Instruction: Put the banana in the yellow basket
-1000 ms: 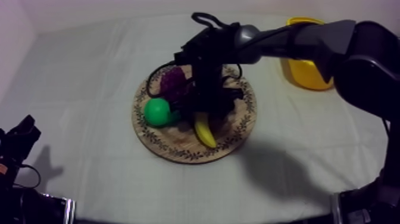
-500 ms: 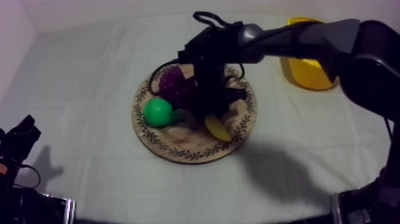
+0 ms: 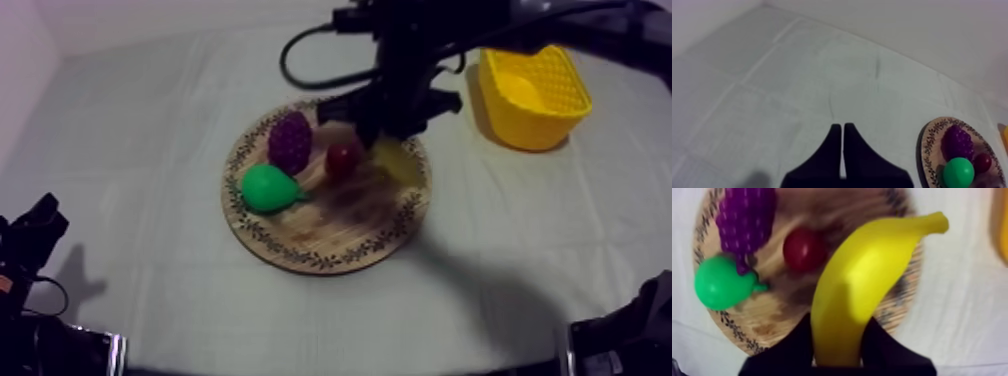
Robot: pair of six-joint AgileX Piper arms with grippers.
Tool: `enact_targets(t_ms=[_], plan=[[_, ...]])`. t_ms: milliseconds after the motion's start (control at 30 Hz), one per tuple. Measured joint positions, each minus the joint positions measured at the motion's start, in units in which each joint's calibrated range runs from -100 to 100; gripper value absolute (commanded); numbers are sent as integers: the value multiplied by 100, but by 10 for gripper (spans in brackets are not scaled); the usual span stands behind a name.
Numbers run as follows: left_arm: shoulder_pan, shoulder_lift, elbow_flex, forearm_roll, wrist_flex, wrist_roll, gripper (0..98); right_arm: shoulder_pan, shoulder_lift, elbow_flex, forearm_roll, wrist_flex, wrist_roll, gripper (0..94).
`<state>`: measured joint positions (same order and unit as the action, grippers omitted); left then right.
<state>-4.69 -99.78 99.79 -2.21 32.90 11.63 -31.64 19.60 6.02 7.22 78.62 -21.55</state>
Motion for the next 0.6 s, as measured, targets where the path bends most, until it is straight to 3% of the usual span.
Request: enact_targets(t_ms=[600], plan=[[0,0,0,0,0,0,1,1123,-763,-454,1075,-137,313,198]])
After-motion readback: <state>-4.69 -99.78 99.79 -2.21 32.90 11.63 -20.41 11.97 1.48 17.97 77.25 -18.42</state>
